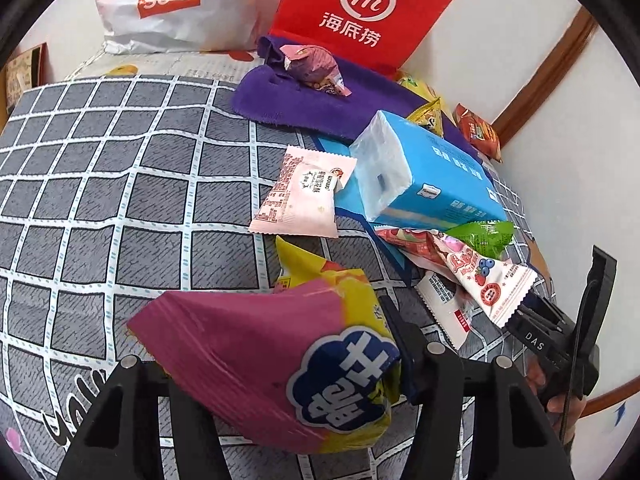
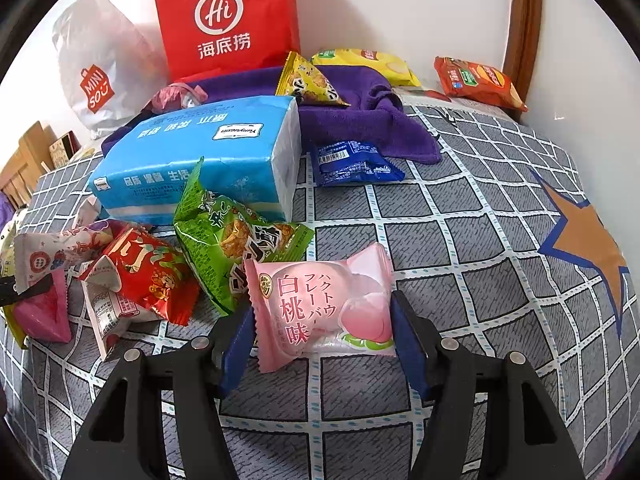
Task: Organize snacks
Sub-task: 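Grasp the pink-and-yellow puffed snack bag with the left tool, then lift and carry both held snacks over the purple towel, then open both tools to drop the snacks onto the purple towel, then lower the right tool and grasp the blue wrapped biscuit pack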
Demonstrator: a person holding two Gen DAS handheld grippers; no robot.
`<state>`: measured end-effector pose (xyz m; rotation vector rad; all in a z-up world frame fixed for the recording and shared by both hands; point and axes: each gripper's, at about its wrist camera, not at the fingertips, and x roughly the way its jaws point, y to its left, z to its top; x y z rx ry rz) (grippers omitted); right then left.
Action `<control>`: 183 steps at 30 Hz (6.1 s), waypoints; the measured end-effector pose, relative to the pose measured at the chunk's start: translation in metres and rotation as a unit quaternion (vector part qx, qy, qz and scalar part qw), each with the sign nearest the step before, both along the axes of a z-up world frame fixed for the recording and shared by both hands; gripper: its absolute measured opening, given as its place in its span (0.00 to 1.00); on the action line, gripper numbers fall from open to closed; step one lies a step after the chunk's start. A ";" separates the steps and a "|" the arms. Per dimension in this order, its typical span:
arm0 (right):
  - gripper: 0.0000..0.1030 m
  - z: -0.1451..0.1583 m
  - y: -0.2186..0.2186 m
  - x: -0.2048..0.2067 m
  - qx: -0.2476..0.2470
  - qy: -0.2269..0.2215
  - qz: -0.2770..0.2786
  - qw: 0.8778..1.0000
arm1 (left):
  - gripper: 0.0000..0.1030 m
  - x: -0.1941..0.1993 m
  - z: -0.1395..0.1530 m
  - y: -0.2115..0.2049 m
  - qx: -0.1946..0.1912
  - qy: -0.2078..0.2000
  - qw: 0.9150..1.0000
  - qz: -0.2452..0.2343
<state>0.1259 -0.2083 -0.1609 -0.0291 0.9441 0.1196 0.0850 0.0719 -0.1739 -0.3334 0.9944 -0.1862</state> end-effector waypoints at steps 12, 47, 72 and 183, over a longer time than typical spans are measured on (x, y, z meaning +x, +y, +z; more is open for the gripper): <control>0.65 -0.001 0.000 0.000 -0.002 0.002 0.004 1.000 | 0.57 -0.010 0.000 0.001 0.003 -0.021 1.000 -0.010; 0.69 -0.001 -0.002 -0.001 0.007 0.006 0.008 1.000 | 0.53 -0.026 0.008 0.017 -0.029 0.000 1.000 -0.009; 0.61 0.083 -0.004 -0.010 0.026 -0.037 -0.002 0.999 | 0.52 -0.013 0.081 0.002 -0.011 -0.023 1.000 -0.006; 0.71 0.108 -0.024 0.046 0.023 -0.043 -0.038 0.998 | 0.78 0.049 0.074 0.034 0.072 -0.001 0.996 0.057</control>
